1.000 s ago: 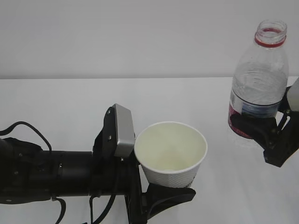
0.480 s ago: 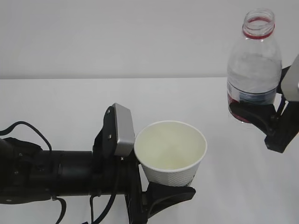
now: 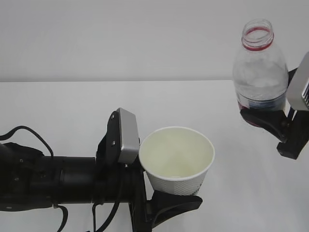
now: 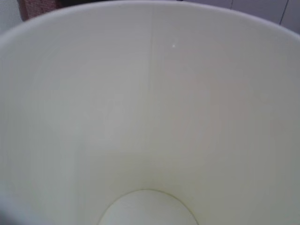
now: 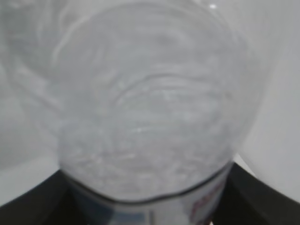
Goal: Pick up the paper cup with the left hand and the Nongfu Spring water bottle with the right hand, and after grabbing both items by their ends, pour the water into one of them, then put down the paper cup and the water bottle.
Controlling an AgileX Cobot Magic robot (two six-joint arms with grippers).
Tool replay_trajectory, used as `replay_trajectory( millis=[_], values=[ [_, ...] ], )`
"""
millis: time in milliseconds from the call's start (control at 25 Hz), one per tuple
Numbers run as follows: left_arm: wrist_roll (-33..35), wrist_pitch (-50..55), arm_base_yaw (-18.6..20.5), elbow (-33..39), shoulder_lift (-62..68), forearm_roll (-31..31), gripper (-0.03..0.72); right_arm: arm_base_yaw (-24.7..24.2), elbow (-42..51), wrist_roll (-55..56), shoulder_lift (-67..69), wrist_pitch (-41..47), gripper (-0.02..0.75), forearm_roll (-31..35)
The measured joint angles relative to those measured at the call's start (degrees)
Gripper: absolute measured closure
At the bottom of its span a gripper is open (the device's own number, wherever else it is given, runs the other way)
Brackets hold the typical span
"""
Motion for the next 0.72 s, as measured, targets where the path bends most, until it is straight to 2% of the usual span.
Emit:
replay_trajectory(
  millis=[720],
  values=[
    [-0.2, -0.8, 0.0, 0.0, 0.0, 0.5, 0.097, 0.4, -2.5, -0.9, 0.0, 0.4, 0.243, -5.8]
  ],
)
